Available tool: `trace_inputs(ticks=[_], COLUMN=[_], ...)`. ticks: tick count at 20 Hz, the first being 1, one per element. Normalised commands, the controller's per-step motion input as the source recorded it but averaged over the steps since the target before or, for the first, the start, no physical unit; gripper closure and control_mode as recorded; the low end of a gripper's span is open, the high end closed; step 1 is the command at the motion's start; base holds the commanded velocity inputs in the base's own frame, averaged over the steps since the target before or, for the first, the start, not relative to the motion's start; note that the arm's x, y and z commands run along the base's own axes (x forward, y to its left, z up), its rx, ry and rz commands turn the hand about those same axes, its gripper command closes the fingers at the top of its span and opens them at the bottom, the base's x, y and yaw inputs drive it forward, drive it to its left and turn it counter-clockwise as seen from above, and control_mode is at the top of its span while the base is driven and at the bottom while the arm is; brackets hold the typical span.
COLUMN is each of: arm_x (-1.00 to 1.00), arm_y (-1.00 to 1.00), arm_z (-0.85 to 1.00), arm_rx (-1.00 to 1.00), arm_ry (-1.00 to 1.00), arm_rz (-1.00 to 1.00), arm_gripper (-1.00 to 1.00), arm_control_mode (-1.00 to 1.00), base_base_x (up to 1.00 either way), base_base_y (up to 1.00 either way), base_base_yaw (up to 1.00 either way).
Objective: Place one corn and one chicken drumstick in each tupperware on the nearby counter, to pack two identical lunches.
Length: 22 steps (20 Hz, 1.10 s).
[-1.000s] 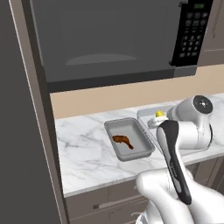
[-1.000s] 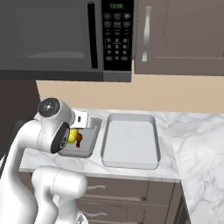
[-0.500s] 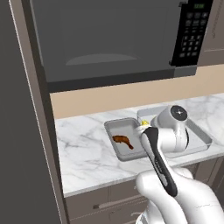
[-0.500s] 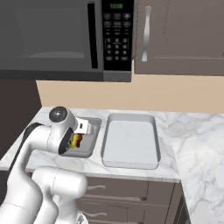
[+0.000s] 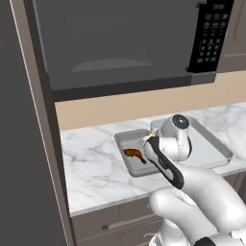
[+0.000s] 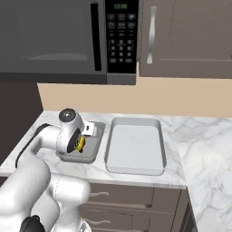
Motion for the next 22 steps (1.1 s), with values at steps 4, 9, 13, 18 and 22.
trace_inputs(ticks=[4, 9, 13, 18, 22], arm_x=[0.51, 0.45, 0.35, 0.38, 0.39], arm_y=[0.00, 0.00, 0.00, 0.00, 0.00], arm_z=[-0.33, -0.37, -0.42, -0.32, -0.26], arm_rx=[0.00, 0.00, 0.00, 0.00, 0.00], arm_ry=[0.02, 0.00, 0.00, 0.00, 0.00], arm_rz=[0.00, 0.00, 0.00, 0.00, 0.00], arm_gripper=[1.00, 1.00, 1.00, 1.00, 1.00], arm_control_mode=[-1.00, -1.00, -1.00, -1.00, -1.00], base_base_x=[0.00, 0.00, 0.00, 0.00, 0.00], base_base_y=[0.00, 0.00, 0.00, 0.00, 0.00], base_base_yaw=[0.00, 0.00, 0.00, 0.00, 0.00])
